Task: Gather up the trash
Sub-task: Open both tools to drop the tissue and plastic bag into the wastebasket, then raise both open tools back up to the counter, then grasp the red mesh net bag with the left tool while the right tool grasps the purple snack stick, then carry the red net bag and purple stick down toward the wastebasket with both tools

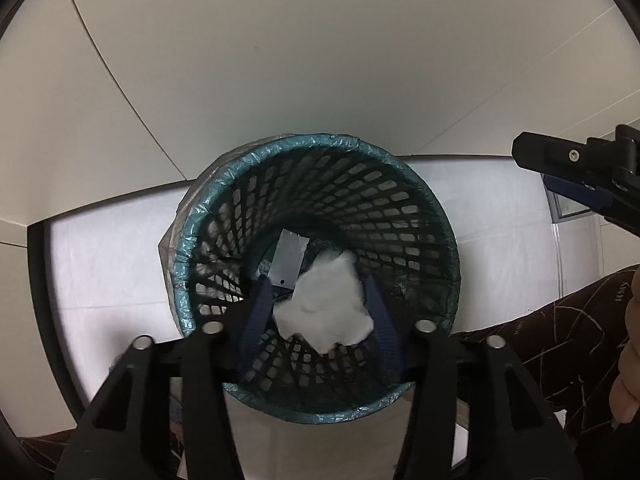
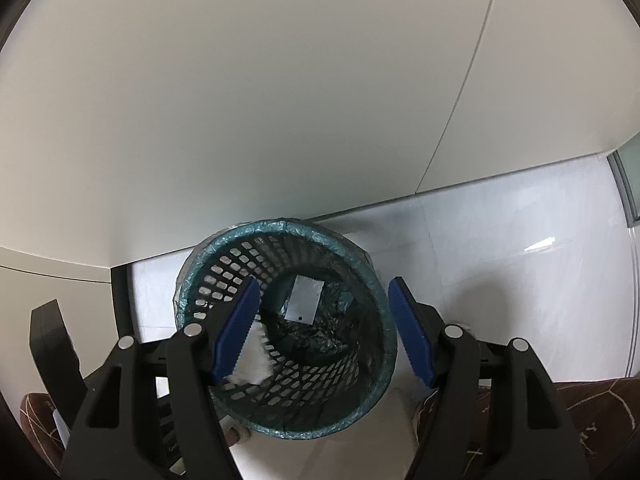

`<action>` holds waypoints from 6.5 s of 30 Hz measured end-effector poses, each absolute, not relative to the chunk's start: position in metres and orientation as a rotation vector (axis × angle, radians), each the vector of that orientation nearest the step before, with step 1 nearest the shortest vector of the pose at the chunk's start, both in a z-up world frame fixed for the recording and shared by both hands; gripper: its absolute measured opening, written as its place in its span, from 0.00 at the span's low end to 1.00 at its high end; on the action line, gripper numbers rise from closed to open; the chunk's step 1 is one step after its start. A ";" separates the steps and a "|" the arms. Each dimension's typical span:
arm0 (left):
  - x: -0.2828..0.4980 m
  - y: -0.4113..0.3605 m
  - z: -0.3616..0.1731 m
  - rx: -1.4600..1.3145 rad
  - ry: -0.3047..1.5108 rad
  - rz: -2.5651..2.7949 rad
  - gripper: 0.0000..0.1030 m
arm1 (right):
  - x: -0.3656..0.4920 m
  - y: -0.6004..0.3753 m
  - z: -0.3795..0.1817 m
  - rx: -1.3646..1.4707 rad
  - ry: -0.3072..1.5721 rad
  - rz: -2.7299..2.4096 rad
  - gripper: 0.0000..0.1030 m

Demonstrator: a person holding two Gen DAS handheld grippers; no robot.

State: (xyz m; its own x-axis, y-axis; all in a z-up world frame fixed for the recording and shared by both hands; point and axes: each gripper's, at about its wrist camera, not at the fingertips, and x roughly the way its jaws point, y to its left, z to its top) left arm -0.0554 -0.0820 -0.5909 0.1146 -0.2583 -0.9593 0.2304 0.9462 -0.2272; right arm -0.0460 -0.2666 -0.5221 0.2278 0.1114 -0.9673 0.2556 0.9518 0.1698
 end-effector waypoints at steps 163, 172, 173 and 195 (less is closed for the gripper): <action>0.089 -0.049 0.021 -0.025 0.809 -0.085 0.10 | 0.172 -0.301 0.044 0.146 0.850 -0.063 0.15; 0.052 -0.042 0.040 -0.023 0.774 -0.077 0.10 | 0.106 -0.281 0.063 0.126 0.785 -0.011 0.15; 0.047 -0.042 0.040 -0.022 0.773 -0.079 0.10 | 0.100 -0.279 0.063 0.124 0.781 -0.006 0.15; -0.066 -0.034 -0.001 -0.033 0.768 -0.177 0.10 | -0.050 -0.228 0.009 0.044 0.709 0.104 0.15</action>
State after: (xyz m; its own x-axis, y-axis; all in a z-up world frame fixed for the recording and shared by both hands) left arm -0.0656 -0.0339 -0.0014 0.7052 -0.1708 -0.6882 0.1470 0.9847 -0.0937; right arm -0.0505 -0.2276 0.0091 0.7542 0.1103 -0.6473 -0.0803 0.9939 0.0757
